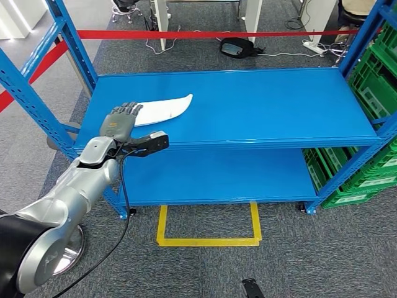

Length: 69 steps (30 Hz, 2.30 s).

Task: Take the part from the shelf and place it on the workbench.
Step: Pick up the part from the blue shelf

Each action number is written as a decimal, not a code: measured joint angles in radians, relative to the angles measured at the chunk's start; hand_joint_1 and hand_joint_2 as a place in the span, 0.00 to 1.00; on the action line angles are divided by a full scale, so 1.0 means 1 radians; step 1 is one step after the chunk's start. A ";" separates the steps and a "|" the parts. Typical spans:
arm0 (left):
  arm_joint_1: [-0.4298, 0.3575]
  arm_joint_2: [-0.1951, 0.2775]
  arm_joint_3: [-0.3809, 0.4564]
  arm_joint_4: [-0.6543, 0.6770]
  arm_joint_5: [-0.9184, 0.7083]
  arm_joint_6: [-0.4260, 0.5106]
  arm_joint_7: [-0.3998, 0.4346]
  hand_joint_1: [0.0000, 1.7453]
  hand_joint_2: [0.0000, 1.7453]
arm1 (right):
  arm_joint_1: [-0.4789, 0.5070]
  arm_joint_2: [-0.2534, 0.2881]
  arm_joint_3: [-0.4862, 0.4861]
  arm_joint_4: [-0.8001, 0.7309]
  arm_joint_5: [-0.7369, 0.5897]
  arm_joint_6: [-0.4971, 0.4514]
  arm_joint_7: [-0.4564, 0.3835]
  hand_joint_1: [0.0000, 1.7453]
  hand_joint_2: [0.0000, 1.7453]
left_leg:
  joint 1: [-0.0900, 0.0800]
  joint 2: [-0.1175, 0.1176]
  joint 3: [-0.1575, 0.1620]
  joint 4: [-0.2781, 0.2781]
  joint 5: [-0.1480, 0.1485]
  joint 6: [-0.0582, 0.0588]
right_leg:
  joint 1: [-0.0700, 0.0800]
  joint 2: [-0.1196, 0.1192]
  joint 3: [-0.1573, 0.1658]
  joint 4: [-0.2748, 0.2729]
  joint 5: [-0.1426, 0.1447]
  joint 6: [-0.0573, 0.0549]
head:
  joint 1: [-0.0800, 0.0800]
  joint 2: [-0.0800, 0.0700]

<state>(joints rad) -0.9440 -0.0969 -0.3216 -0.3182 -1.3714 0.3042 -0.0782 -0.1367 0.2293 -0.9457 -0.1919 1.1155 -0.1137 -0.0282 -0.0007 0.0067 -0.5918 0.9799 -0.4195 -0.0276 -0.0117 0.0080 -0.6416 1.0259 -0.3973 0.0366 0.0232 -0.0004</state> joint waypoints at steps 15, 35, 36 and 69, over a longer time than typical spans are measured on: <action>0.000 0.000 0.000 0.000 -0.004 0.003 0.003 0.00 0.00 | 0.000 0.000 0.000 0.000 0.001 0.000 0.000 0.00 1.00 | 0.000 0.000 0.000 0.000 0.000 0.000 | 0.000 0.000 0.000 0.000 0.000 0.000 | 0.000 0.000; -0.010 0.000 0.000 0.000 -0.014 0.003 0.023 0.00 0.00 | -0.001 0.000 0.000 0.000 0.002 -0.001 0.000 0.00 1.00 | -0.001 0.003 -0.002 0.003 -0.002 0.028 | -0.005 0.000 -0.001 0.000 -0.004 0.022 | 0.000 0.000; -0.013 -0.001 0.000 0.000 -0.014 0.003 0.023 0.00 0.00 | -0.001 0.000 0.000 0.000 0.002 -0.001 0.000 0.00 1.00 | 0.003 0.004 0.002 -0.002 0.001 0.032 | -0.004 0.000 -0.012 0.023 -0.019 0.025 | 0.001 0.000; -0.015 -0.004 -0.002 0.002 -0.015 0.005 0.023 0.00 0.00 | -0.001 0.005 -0.002 0.001 0.002 -0.001 0.000 0.00 1.00 | 0.015 -0.007 -0.032 0.023 0.006 0.030 | -0.003 0.003 -0.070 0.188 -0.125 0.027 | -0.004 0.000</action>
<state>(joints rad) -0.9594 -0.1006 -0.3235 -0.3161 -1.3860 0.3088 -0.0553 -0.1378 0.2346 -0.9476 -0.1908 1.1179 -0.1150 -0.0286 0.0144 0.0002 -0.6237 1.0030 -0.4131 0.0023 -0.0145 0.0108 -0.7112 1.2137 -0.5228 0.0639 0.0194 -0.0003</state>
